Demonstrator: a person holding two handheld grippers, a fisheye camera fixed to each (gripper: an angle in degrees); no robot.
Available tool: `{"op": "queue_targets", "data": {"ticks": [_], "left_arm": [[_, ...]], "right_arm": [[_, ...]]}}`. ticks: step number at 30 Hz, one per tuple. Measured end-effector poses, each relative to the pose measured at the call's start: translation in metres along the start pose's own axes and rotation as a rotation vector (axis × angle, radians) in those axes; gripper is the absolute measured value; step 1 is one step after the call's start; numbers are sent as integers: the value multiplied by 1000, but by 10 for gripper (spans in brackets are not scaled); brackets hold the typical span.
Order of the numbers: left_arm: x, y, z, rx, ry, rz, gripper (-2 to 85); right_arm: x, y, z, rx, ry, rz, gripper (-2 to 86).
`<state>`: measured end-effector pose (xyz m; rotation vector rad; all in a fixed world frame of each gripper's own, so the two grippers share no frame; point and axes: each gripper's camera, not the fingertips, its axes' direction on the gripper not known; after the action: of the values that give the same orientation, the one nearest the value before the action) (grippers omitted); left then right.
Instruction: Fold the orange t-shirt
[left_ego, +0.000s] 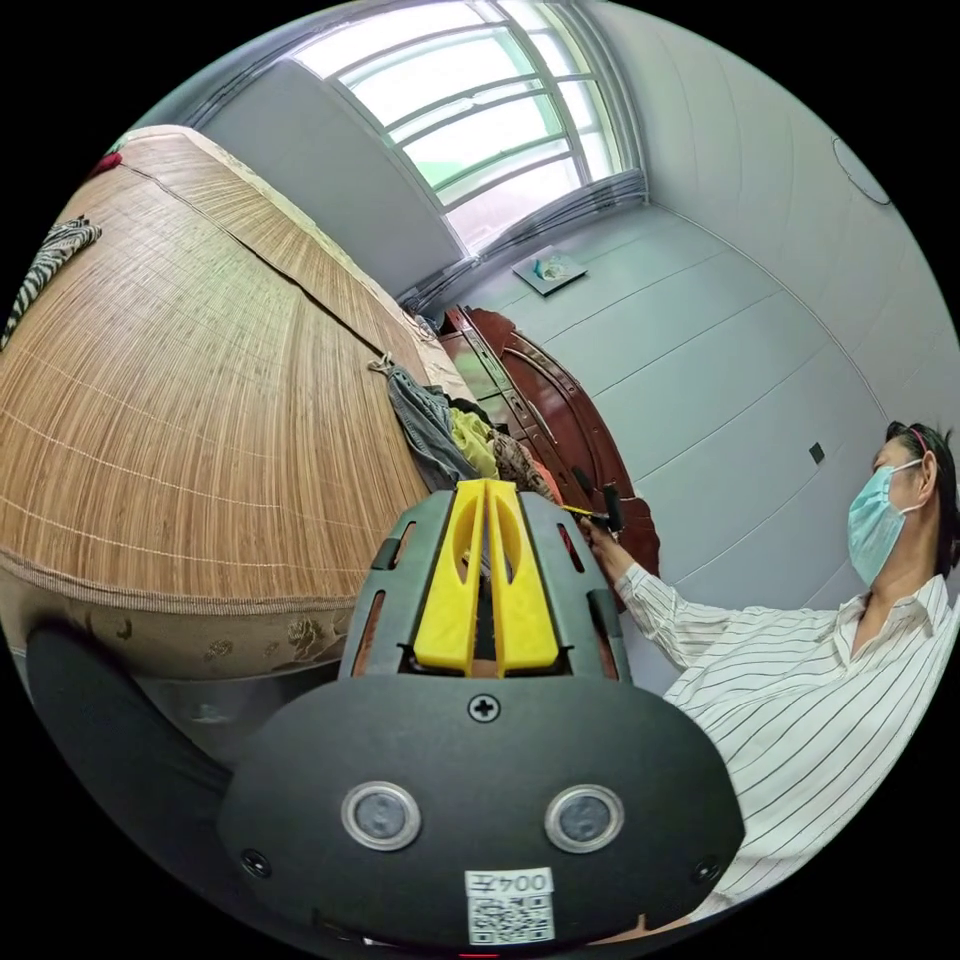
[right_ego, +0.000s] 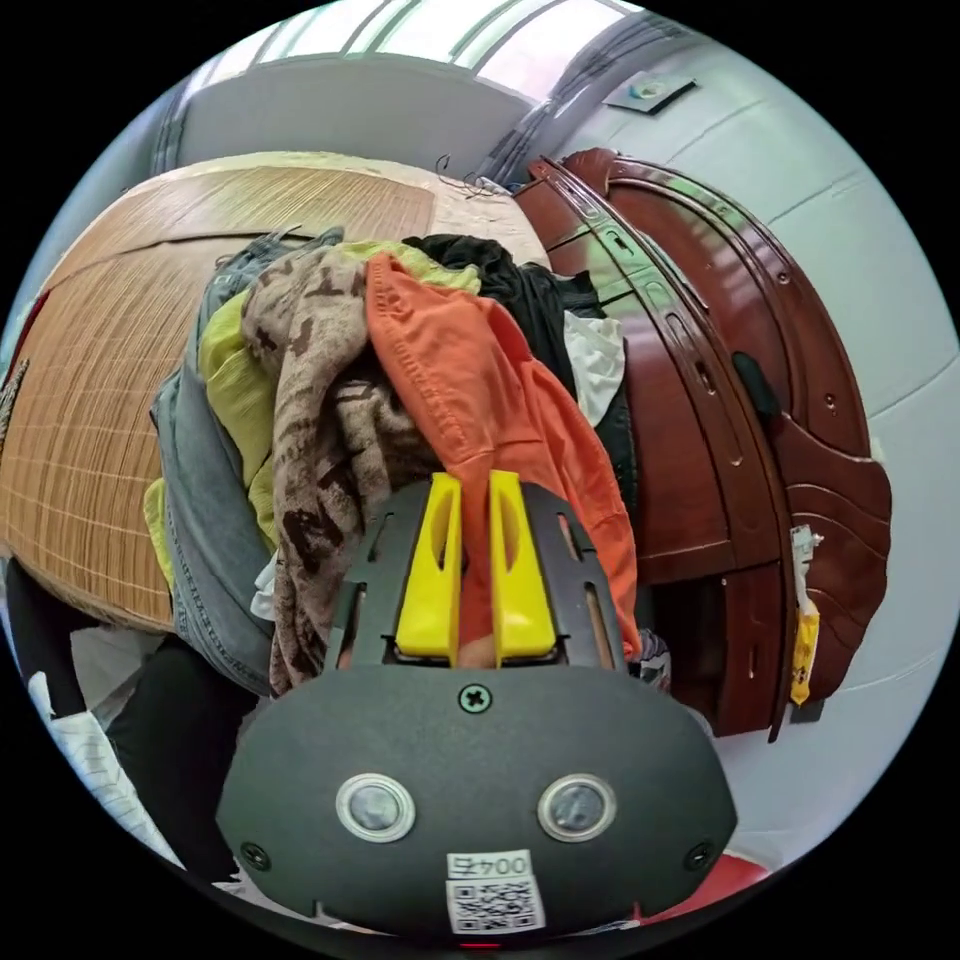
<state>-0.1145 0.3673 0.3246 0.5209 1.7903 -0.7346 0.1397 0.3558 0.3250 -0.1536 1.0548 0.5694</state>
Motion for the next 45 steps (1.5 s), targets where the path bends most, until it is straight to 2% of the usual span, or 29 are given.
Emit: {"op": "queue_targets", "data": {"ticks": [3, 8, 15, 22, 25, 30, 35, 38, 43, 45], "left_arm": [[-4, -1, -7, 22, 8, -16, 2], [-6, -1, -12, 26, 27, 7, 3], [-10, -2, -25, 83, 56, 49, 7], [-25, -2, -50, 153, 97, 34, 8], [-29, 0, -69, 203, 112, 36, 11], [-40, 3, -119, 333, 126, 36, 19], [-47, 10, -161, 400, 37, 50, 32], [-52, 16, -176, 417, -22, 47, 46], [-60, 19, -178, 372, -101, 37, 77], [-65, 20, -172, 346, -128, 27, 83]], "right_arm": [[41, 2, -19, 1, -139, 127, 16], [101, 23, -61, 48, -211, 280, 1], [174, 61, -194, 403, -325, 447, -7], [148, 45, -381, 694, -465, 215, -5], [123, 37, -436, 772, -575, 127, 0], [77, 29, -474, 840, -759, 1, 9], [44, 11, -440, 796, -939, -30, 15], [22, -6, -376, 675, -1020, 31, 17], [-22, -5, -187, 325, -1136, 250, 25], [-27, 11, -118, 224, -1124, 357, 29]]}}
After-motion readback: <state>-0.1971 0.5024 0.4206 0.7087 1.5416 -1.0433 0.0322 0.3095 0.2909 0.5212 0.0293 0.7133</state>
